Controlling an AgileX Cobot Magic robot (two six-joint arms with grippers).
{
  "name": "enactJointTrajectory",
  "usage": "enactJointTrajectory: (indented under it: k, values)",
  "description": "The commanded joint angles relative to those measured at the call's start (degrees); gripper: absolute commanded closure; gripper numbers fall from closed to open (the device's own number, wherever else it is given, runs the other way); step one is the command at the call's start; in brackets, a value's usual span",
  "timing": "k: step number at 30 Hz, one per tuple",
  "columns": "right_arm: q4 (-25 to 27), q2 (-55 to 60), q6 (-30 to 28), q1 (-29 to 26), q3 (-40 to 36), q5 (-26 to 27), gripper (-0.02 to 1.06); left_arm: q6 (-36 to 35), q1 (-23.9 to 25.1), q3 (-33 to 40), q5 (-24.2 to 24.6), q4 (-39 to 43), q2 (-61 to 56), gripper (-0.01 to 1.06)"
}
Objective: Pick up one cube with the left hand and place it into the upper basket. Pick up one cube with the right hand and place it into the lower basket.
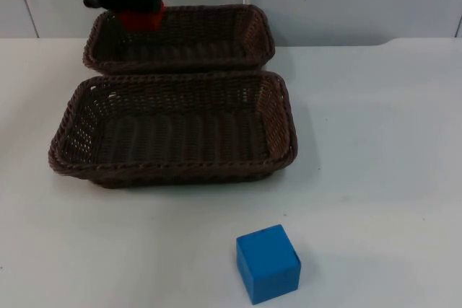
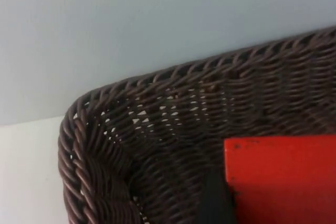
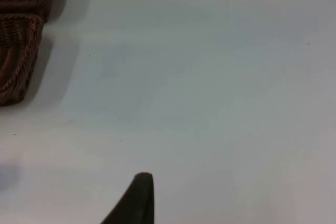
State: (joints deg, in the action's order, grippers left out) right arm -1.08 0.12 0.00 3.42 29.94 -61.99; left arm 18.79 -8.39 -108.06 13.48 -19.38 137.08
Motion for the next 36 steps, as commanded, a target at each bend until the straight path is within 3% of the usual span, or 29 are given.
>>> enactJointTrajectory:
  k: [1, 13, 16, 20, 21, 23, 25, 29, 36]
  values:
    - [-0.50, -0.12, 0.00, 0.00, -0.37, 0.14, -0.01, 0.00, -0.36, -0.24, -2.86, -1.15, 1.35, 1.05]
    - [-0.50, -0.12, 0.00, 0.00, -0.37, 0.14, -0.01, 0.00, -0.36, -0.24, -4.74, -1.15, 7.29, 1.03]
    - [-0.50, -0.12, 0.00, 0.00, -0.37, 0.14, -0.01, 0.00, -0.36, -0.24, -4.74, -1.15, 7.39, 0.94]
    - [-0.50, -0.12, 0.00, 0.00, -0.37, 0.14, -0.01, 0.00, -0.36, -0.24, -4.89, -1.92, 7.39, 0.50]
    - [-0.50, -0.12, 0.00, 0.00, -0.37, 0.14, -0.01, 0.00, -0.36, -0.24, -4.89, -1.92, 7.39, 0.50]
    - [-0.50, -0.12, 0.00, 0.00, -0.37, 0.14, -0.01, 0.00, -0.36, -0.24, -4.89, -3.76, 6.73, 0.32]
    - [-0.50, -0.12, 0.00, 0.00, -0.37, 0.14, -0.01, 0.00, -0.36, -0.24, -4.27, -5.77, 5.37, 0.22]
    - [-0.50, -0.12, 0.00, 0.00, -0.37, 0.14, -0.01, 0.00, -0.36, -0.35, -1.83, -6.81, 1.76, 0.16]
    - [-0.50, -0.12, 0.00, 0.00, -0.37, 0.14, -0.01, 0.00, -0.36, -0.35, 4.79, -7.16, -8.71, 0.16]
